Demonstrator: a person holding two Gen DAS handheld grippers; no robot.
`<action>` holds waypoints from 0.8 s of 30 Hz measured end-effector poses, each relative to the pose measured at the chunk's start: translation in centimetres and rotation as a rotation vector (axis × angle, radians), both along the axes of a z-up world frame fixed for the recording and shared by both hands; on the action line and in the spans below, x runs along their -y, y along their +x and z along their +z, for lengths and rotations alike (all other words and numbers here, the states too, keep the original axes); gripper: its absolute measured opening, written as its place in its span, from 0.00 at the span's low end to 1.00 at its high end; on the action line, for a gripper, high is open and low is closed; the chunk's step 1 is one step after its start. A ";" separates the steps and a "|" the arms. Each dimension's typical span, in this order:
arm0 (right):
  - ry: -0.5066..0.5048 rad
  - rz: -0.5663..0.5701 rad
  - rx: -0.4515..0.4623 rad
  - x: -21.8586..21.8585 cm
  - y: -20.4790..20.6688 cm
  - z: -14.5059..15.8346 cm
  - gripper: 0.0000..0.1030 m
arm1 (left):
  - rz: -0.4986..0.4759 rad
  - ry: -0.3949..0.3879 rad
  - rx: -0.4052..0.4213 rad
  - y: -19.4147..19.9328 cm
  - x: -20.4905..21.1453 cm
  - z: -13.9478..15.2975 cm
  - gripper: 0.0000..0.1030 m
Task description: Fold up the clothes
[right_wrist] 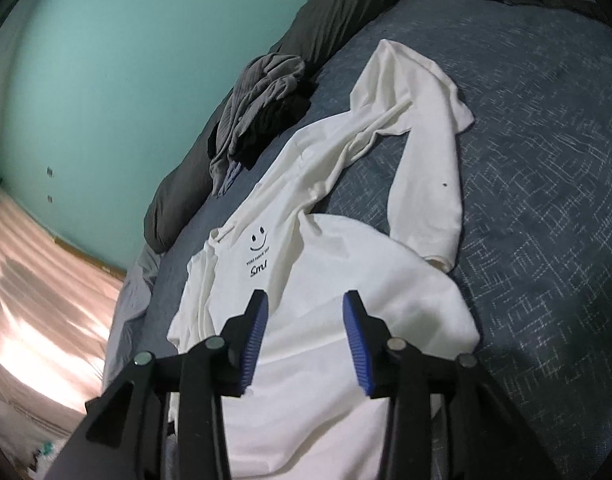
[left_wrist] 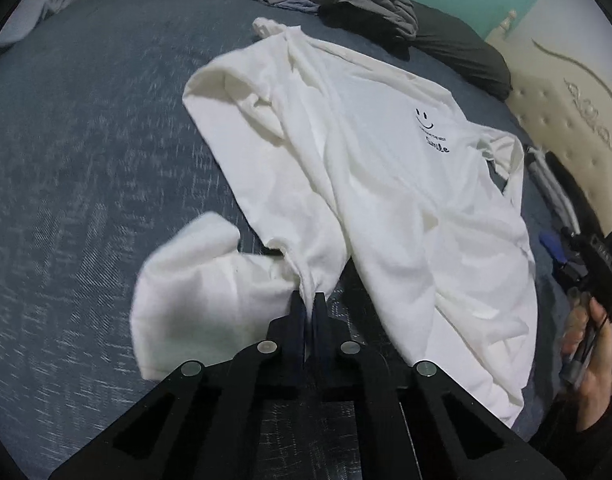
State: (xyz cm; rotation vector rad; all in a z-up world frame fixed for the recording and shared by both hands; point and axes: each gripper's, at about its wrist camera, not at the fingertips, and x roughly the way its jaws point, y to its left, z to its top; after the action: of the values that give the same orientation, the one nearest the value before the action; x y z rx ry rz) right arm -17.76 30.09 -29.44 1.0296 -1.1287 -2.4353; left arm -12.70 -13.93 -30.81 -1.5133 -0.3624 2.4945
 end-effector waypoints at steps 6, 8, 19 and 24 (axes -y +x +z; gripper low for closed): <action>-0.032 -0.010 -0.019 -0.4 -0.3 0.6 0.40 | 0.045 -0.092 -0.044 -0.7 3.3 4.1 0.02; -0.042 -0.012 -0.021 -0.5 -0.4 0.7 0.40 | 0.083 -0.136 -0.063 -1.2 5.4 6.0 0.02; -0.063 -0.026 -0.021 -0.4 -0.8 0.7 0.40 | 0.326 -0.406 -0.166 -4.5 17.0 16.5 0.02; -0.064 -0.026 -0.014 -0.2 -1.0 0.4 0.40 | 0.415 -0.533 -0.233 -5.9 19.6 19.9 0.02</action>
State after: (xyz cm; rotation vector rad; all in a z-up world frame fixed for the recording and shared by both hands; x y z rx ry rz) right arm -18.73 30.27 -29.04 0.9832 -1.2149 -2.4053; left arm -18.63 -33.51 -10.88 -1.3884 0.0458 3.2541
